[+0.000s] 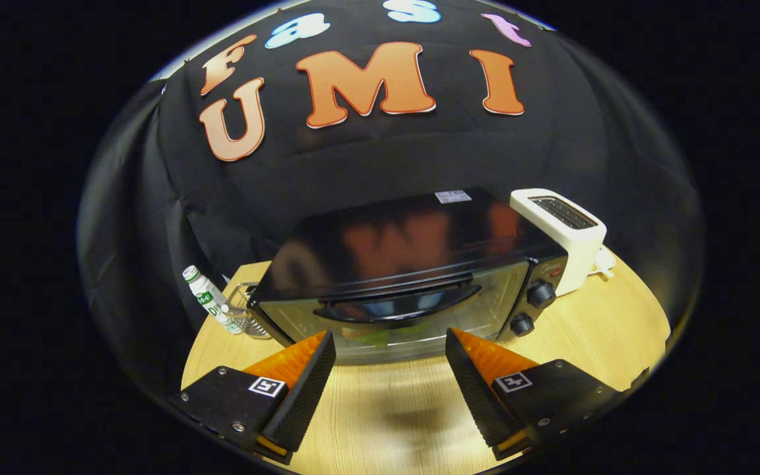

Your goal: Open the toaster oven, put the food inside, and close the toaster oven door.

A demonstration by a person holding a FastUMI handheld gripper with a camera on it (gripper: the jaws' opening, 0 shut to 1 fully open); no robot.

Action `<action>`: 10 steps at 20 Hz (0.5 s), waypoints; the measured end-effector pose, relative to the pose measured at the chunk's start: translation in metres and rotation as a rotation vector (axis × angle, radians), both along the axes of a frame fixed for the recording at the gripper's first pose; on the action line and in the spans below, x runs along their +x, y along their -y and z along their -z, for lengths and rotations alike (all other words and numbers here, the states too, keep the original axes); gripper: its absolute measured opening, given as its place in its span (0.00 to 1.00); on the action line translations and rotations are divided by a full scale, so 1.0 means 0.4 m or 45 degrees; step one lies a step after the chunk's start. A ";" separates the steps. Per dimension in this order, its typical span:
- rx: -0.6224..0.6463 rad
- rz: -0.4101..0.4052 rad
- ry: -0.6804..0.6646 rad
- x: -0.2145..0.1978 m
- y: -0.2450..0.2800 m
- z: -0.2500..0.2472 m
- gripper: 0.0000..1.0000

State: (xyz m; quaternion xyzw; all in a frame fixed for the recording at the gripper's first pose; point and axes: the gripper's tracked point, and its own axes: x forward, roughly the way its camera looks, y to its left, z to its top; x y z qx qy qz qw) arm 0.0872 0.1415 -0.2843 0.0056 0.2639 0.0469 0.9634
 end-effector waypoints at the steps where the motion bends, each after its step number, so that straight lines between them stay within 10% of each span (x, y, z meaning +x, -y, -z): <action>1: -0.003 -0.013 0.011 0.001 0.001 -0.017 0.99; 10: -0.036 -0.003 0.260 0.075 0.092 -0.337 0.99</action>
